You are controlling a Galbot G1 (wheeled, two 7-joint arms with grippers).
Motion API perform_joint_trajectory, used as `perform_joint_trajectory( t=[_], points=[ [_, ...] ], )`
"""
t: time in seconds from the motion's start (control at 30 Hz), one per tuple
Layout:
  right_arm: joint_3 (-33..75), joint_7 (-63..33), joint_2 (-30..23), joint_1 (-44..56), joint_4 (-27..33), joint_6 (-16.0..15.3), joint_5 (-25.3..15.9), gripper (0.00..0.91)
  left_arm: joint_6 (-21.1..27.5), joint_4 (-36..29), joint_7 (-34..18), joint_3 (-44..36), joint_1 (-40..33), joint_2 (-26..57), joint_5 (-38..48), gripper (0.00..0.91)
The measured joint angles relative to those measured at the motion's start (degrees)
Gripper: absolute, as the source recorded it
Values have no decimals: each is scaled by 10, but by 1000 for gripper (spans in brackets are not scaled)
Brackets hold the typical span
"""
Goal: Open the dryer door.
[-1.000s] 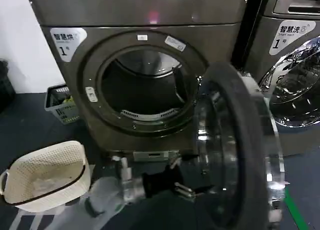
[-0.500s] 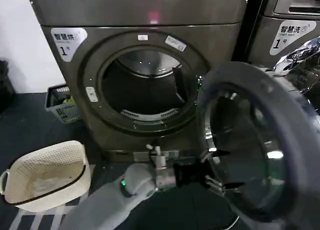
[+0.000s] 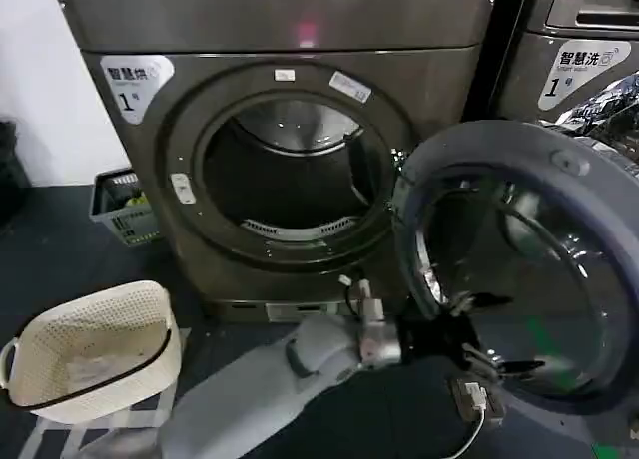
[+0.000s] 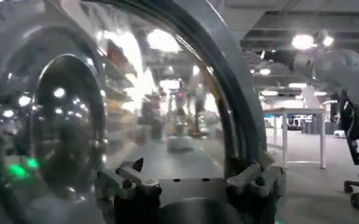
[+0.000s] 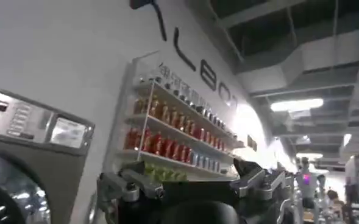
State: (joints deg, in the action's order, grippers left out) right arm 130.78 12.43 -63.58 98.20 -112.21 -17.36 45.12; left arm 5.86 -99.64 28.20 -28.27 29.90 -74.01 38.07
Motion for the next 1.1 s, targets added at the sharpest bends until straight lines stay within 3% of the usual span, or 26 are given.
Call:
perform_joint_trajectory(
  t=[0.6,1.1],
  points=[
    [22,8,3,6,4,14,-16,907,-39,124,-107,-40,-70,-110,-18,907],
    [32,7,11,12,11,16,-14,907,-67,197,-138,-44,-94,-169,-52,907]
  ],
)
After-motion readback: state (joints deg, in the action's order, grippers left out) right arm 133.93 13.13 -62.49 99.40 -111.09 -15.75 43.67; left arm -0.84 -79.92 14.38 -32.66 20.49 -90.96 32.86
